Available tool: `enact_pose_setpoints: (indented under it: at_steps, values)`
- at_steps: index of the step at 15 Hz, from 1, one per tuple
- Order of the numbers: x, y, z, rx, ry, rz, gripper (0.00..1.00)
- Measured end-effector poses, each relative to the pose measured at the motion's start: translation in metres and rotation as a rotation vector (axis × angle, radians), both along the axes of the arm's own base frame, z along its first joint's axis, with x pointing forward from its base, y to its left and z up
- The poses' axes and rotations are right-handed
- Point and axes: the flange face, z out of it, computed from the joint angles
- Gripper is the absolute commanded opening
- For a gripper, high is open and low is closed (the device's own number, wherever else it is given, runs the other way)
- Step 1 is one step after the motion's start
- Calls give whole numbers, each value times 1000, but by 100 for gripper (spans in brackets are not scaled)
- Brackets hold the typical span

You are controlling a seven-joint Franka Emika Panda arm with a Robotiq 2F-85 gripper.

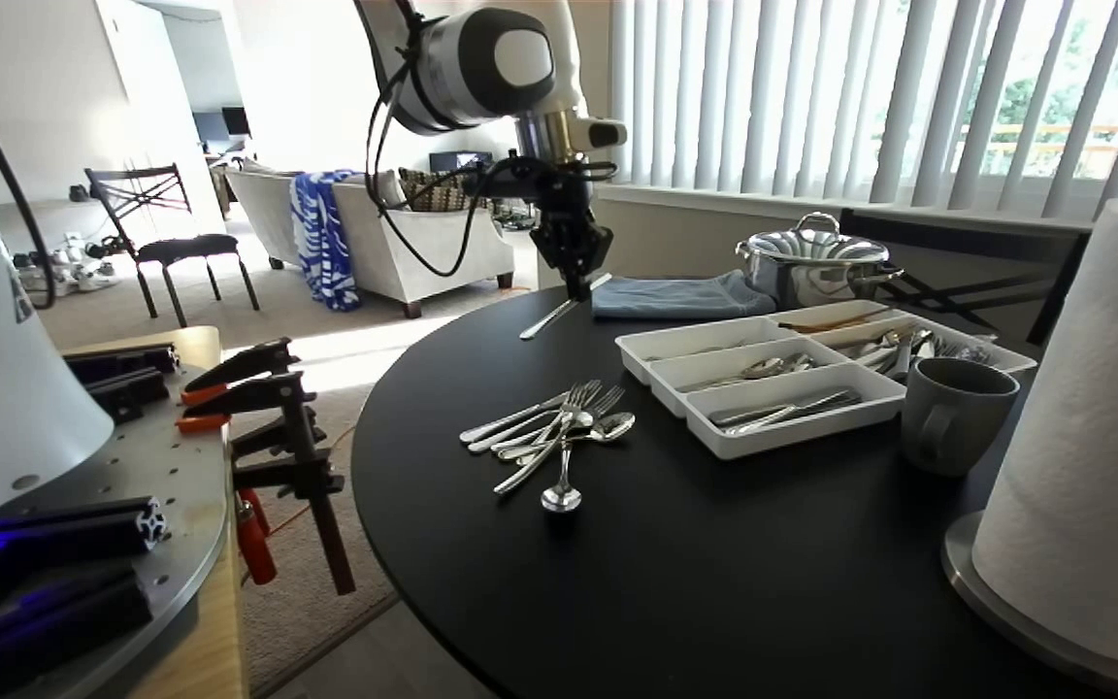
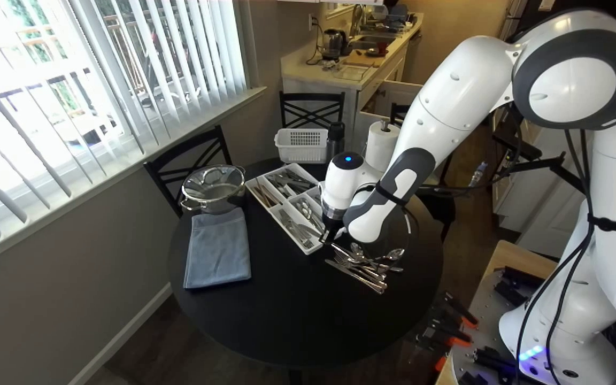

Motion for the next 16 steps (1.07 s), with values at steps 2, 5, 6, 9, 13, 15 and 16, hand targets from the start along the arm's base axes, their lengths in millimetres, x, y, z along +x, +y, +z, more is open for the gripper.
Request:
enact_pose_setpoints:
  at_steps: [2, 5, 6, 9, 13, 15, 16]
  values:
    - [9, -29, 2, -5, -9, -58, 3]
    - [24, -85, 2, -21, -27, -157, 3]
    - [30, -102, 2, -28, -35, -187, 3]
    - [57, -137, -1, -51, -56, -240, 3]
    - [100, -145, -13, -81, -48, -245, 3]
    - [117, -143, -22, -92, -38, -243, 3]
    - [123, -143, -28, -98, -32, -244, 3]
